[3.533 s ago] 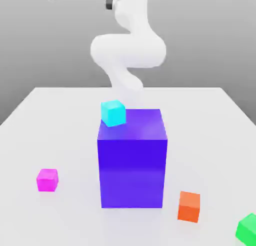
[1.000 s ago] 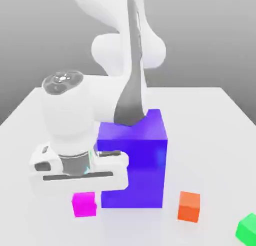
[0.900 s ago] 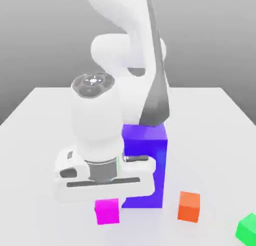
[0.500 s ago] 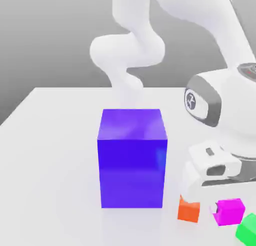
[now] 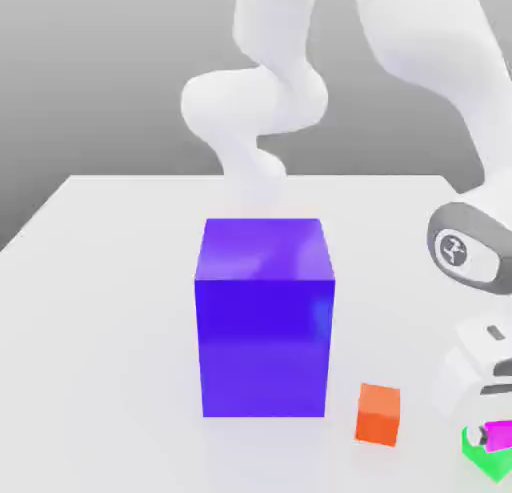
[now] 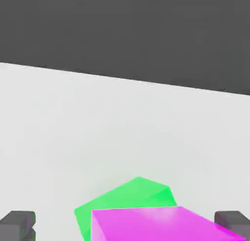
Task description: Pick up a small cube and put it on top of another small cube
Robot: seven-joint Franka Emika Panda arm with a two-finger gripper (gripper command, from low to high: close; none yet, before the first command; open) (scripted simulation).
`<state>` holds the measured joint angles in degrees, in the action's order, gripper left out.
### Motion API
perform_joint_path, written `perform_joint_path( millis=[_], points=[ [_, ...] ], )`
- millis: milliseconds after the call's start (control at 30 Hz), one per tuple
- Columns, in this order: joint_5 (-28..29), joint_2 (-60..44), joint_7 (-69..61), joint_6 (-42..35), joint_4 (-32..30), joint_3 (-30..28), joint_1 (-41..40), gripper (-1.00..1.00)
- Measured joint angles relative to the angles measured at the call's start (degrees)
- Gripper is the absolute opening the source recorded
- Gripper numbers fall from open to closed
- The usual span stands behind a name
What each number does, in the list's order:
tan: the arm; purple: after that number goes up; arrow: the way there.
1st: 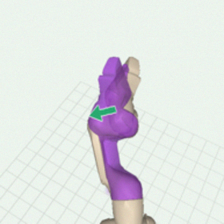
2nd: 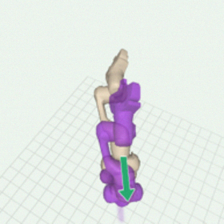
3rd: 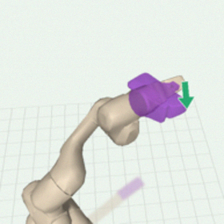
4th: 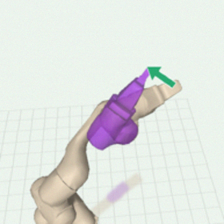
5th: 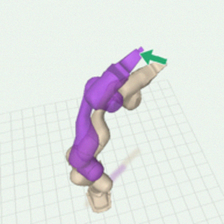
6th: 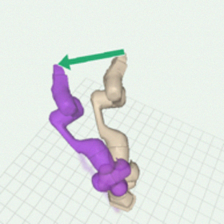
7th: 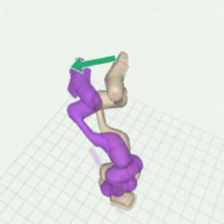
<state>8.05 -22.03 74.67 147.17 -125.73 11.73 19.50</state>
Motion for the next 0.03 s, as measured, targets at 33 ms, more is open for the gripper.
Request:
perform_joint_path(
  millis=[33],
  points=[
    [-0.8, 1.9, -0.5, -1.8, -0.1, 0.4, -0.2, 1.00]
  ],
)
